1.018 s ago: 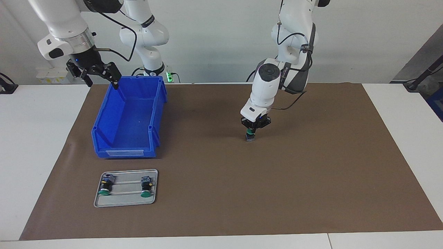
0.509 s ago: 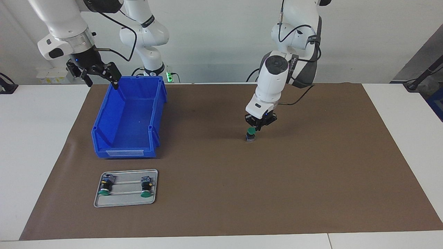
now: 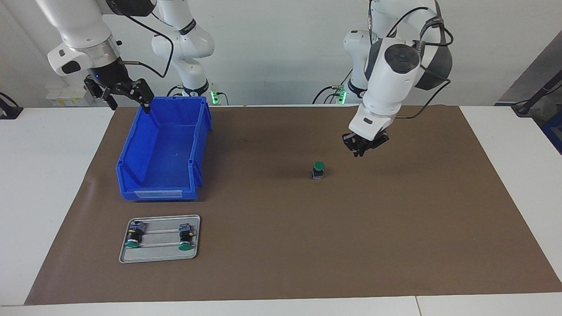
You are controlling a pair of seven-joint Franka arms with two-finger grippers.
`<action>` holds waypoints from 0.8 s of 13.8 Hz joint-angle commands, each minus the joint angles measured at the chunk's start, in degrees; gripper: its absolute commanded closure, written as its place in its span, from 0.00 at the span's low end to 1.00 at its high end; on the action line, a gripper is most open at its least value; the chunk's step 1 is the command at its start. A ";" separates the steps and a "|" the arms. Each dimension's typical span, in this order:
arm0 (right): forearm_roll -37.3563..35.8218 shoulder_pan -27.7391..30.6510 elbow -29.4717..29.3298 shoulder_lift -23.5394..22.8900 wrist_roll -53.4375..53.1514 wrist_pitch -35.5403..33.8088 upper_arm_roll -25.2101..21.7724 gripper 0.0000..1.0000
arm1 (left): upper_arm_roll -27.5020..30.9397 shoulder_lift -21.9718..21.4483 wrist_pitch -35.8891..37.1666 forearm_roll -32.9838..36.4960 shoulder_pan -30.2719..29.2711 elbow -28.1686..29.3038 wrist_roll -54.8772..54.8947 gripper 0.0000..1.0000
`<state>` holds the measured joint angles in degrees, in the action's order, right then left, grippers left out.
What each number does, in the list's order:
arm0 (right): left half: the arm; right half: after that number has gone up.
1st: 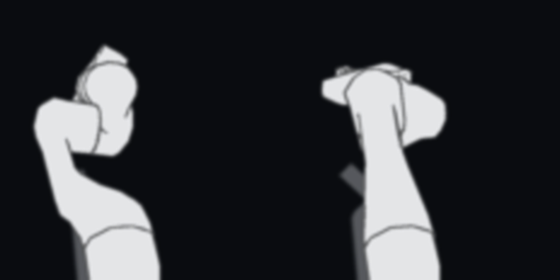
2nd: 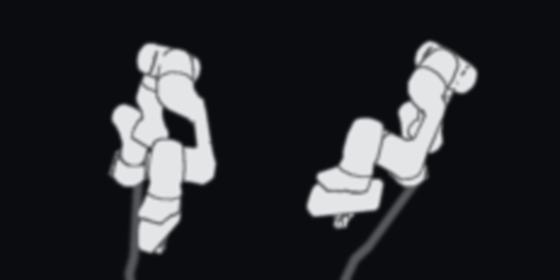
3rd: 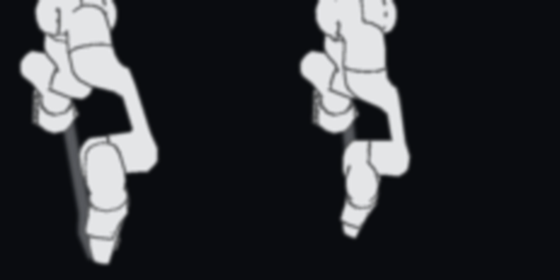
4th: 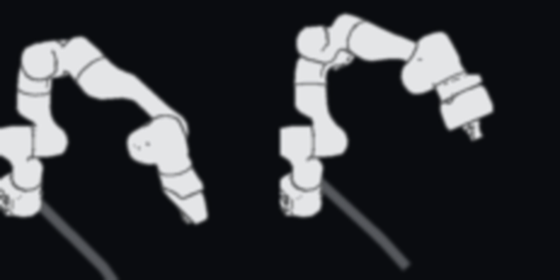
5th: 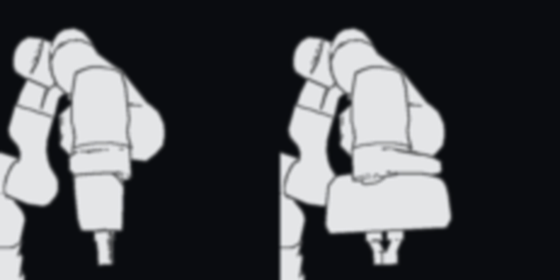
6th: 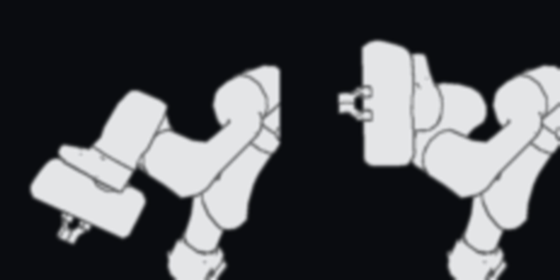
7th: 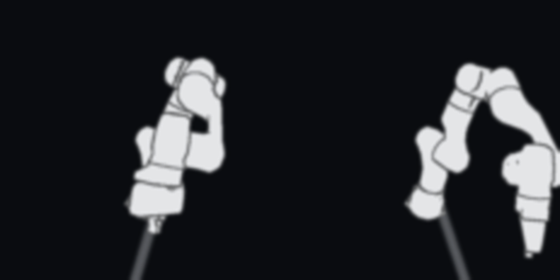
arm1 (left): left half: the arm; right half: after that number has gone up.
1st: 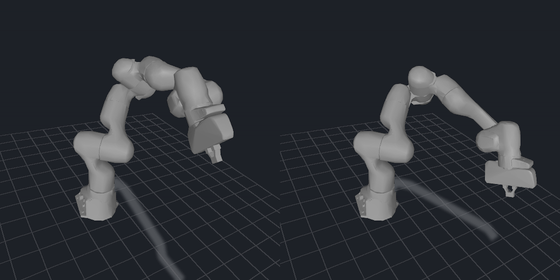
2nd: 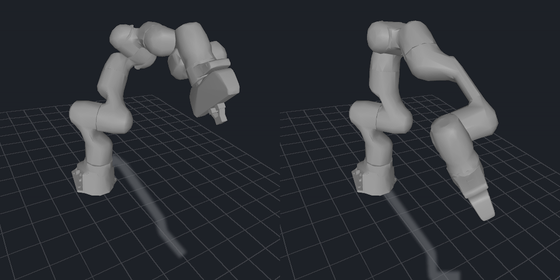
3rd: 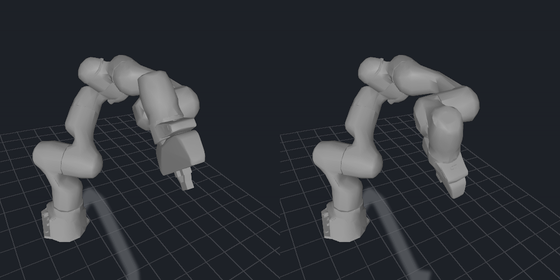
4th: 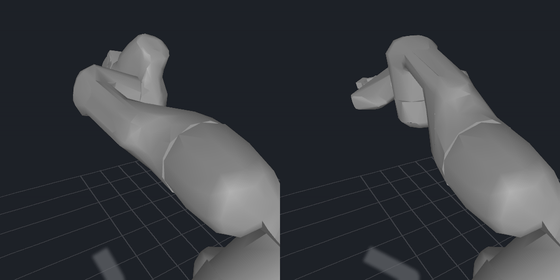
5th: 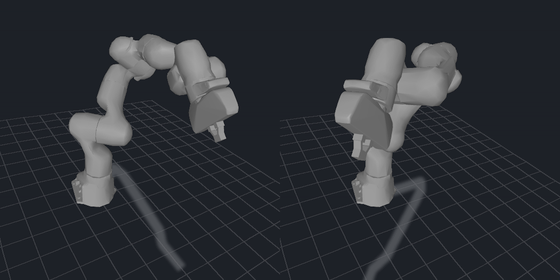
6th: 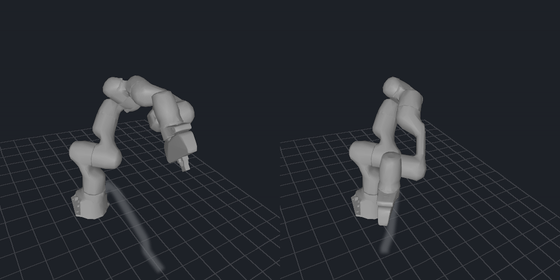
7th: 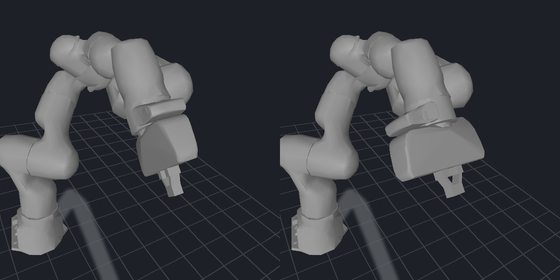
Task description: Place and press button with both arms
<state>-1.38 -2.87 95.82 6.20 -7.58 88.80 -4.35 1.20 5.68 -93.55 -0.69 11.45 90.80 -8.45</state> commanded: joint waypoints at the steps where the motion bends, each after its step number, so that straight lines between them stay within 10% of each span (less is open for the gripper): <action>1: 0.86 0.41 -0.10 0.48 1.16 -0.74 0.22 0.00 | -0.58 -3.56 3.02 0.17 -3.71 0.43 2.81 0.42; 4: 0.86 0.15 -0.10 0.74 1.34 -1.18 0.30 0.00 | -0.50 -6.20 5.31 0.25 -6.35 0.61 7.48 0.00; 11: 1.03 -4.31 0.25 0.13 3.28 0.14 0.57 0.00 | -0.58 -7.09 4.52 0.17 -7.15 1.48 7.48 0.00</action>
<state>-1.31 -5.00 95.80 6.55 -5.04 88.18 -4.22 1.11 -0.33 -89.09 -0.69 4.98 90.89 -1.86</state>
